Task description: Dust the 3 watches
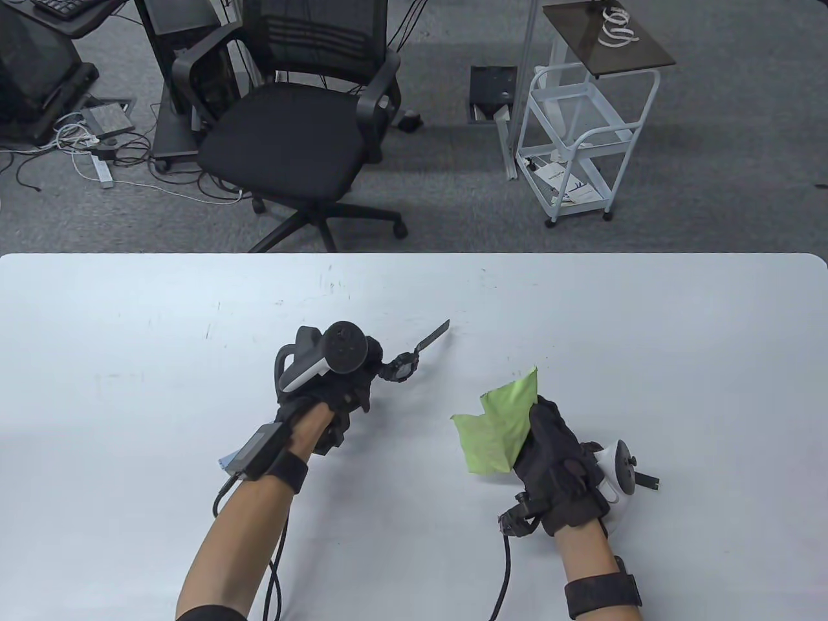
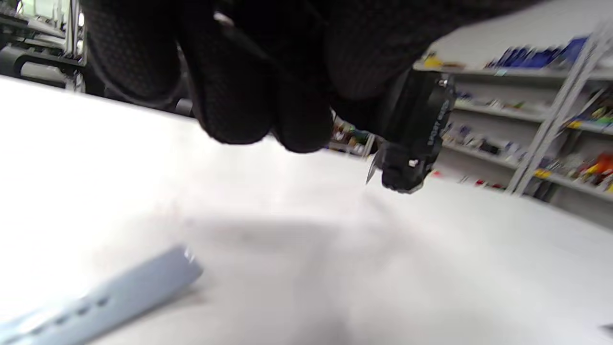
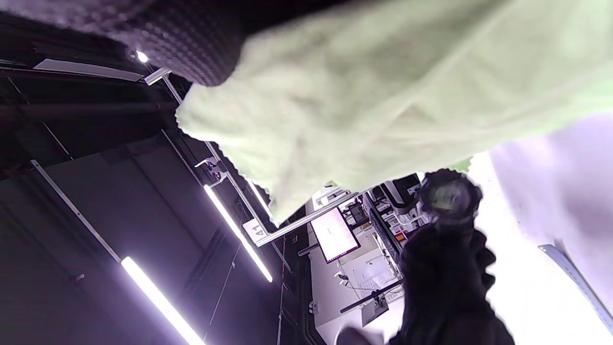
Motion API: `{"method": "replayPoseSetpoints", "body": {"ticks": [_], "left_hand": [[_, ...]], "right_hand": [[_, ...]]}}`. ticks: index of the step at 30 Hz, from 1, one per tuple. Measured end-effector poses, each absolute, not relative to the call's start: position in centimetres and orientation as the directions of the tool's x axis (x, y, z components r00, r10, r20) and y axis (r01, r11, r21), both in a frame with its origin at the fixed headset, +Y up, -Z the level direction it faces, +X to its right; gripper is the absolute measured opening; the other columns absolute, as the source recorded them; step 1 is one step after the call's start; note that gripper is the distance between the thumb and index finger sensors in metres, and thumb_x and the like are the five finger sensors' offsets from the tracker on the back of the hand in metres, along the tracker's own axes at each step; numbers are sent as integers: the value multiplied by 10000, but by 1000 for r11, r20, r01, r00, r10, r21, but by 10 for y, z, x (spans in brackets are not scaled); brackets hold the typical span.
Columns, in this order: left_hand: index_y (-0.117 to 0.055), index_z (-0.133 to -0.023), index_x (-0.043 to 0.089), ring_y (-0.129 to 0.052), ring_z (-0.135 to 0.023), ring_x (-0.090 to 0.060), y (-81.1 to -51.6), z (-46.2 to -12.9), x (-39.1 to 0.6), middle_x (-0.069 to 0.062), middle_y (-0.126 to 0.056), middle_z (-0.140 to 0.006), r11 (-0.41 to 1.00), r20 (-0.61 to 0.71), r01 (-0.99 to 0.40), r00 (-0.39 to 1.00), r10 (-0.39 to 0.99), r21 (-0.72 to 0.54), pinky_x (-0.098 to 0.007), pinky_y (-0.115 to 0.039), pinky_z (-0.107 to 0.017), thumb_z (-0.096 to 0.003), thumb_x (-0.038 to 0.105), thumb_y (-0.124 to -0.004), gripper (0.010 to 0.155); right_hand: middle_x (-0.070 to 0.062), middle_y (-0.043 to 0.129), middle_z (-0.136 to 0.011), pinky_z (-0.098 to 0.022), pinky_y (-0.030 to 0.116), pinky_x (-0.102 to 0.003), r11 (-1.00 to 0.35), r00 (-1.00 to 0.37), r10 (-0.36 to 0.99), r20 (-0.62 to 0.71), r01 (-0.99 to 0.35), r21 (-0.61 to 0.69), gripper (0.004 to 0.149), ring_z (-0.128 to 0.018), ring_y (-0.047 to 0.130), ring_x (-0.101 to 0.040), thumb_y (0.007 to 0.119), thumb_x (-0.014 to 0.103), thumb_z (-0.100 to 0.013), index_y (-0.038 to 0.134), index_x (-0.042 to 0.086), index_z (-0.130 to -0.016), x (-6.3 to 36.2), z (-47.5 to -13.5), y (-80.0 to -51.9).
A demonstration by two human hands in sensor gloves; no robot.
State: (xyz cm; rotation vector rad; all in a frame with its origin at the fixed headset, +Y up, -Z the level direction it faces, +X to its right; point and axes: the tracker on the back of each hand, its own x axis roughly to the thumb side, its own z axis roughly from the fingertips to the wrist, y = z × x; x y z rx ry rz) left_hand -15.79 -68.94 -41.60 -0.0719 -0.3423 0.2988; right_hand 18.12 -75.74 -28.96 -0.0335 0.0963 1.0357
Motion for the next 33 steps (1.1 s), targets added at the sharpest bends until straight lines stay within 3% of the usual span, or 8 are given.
{"method": "replayPoseSetpoints", "body": {"ticks": [6, 9, 13, 17, 22, 28, 33], "left_hand": [[-836, -918, 190, -1005, -644, -313, -653, -337, -181, -77, -1018, -759, 844, 356, -531, 777, 518, -69, -598, -800, -576, -460, 264, -830, 463], [-850, -933, 197, -1004, -640, -321, -657, -298, -189, -85, -1026, -746, 708, 350, -697, 638, 685, -114, -603, -799, -577, -459, 244, -837, 477], [-852, -954, 205, -987, -652, -337, -675, -275, -189, -90, -1012, -753, 601, 327, -774, 525, 786, -201, -614, -787, -583, -465, 227, -826, 491], [-854, -964, 184, -972, -654, -341, -695, -277, -191, -94, -996, -757, 542, 276, -752, 468, 840, -375, -619, -771, -587, -478, 228, -797, 491], [-863, -958, 172, -953, -666, -361, -710, -282, -195, -107, -985, -759, 459, 216, -708, 410, 886, -537, -636, -746, -597, -479, 211, -776, 489], [-863, -957, 168, -943, -679, -362, -714, -285, -192, -108, -980, -760, 434, 210, -558, 421, 883, -708, -635, -734, -611, -481, 201, -767, 487], [-860, -957, 179, -930, -704, -363, -718, -285, -192, -101, -974, -766, 388, 192, -507, 395, 898, -770, -638, -721, -626, -483, 206, -754, 486]], "right_hand": [[-86, 806, -950, -580, 724, -599, 530, 524, 845, -109, -847, 30, 478, -788, 914, -299, 703, 450, -534, 698, 192, -937, 178, -288, -758], [-87, 798, -957, -582, 719, -608, 554, 545, 829, -128, -832, 44, 479, -809, 897, -308, 700, 448, -535, 695, 191, -939, 171, -286, -759], [-93, 785, -969, -594, 693, -626, 569, 557, 821, -126, -814, 113, 478, -848, 858, -333, 698, 433, -529, 701, 186, -938, 161, -284, -753], [-102, 776, -985, -643, 579, -677, 440, 459, 889, 14, -860, 257, 481, -942, 736, -388, 690, 411, -519, 712, 182, -942, 161, -285, -736], [-102, 799, -984, -668, 472, -727, 215, 276, 944, 182, -930, 297, 474, -995, 666, -405, 711, 394, -497, 763, 190, -922, 170, -285, -717], [-108, 768, -1018, -680, 420, -745, 241, 317, 924, 213, -917, 318, 463, -1019, 618, -433, 716, 363, -492, 779, 217, -927, 177, -287, -711], [-108, 744, -1050, -672, 397, -773, 145, 241, 952, 190, -899, 414, 452, -1025, 599, -470, 720, 365, -486, 798, 275, -922, 168, -287, -712]]}}
